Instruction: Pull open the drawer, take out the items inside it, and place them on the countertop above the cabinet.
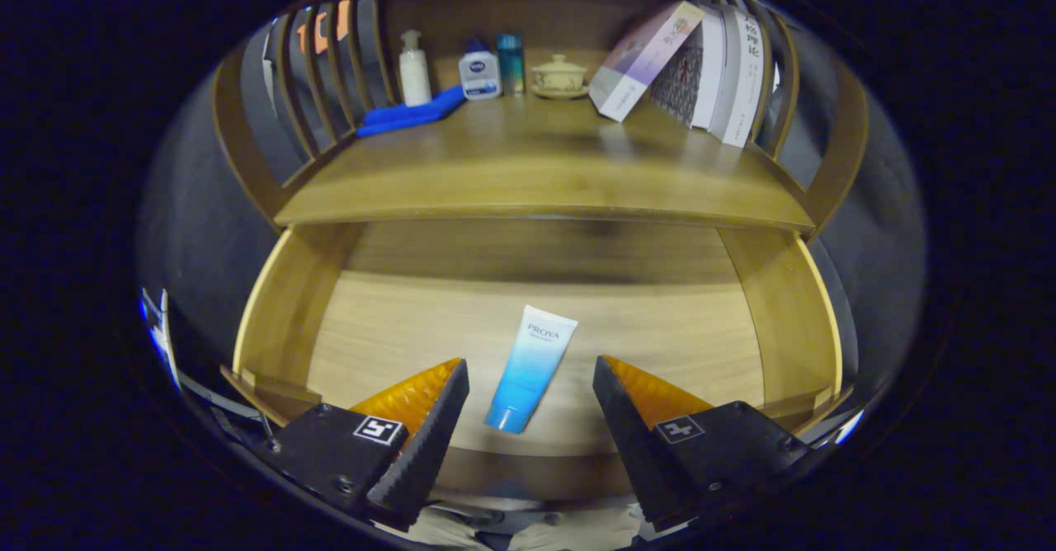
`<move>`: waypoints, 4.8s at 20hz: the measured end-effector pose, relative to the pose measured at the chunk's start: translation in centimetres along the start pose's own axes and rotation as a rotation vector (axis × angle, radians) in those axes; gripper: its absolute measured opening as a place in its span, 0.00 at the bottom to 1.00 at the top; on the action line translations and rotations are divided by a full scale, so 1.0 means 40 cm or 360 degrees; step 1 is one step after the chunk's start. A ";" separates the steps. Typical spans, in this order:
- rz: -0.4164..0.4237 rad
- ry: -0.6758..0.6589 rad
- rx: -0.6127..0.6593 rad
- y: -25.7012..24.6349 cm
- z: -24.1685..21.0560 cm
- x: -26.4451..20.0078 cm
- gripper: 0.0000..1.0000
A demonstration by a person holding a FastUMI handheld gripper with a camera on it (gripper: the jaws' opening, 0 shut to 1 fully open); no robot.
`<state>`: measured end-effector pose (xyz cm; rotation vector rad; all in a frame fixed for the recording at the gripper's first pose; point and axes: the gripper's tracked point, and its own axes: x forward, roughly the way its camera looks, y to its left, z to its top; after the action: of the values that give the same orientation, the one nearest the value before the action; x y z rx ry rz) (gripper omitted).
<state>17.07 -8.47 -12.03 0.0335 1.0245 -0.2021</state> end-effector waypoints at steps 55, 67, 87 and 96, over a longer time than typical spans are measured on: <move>0.0193 -0.0283 -0.0110 0.055 0.307 -0.207 0.43; 0.0102 -0.0411 -0.0056 0.050 0.471 -0.071 0.43; 0.0089 -0.0512 -0.0102 0.088 0.442 -0.114 0.78; 0.0293 -0.0924 -0.0170 0.154 0.276 -0.388 0.85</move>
<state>19.70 -1.43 6.52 -0.0271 0.4480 0.0155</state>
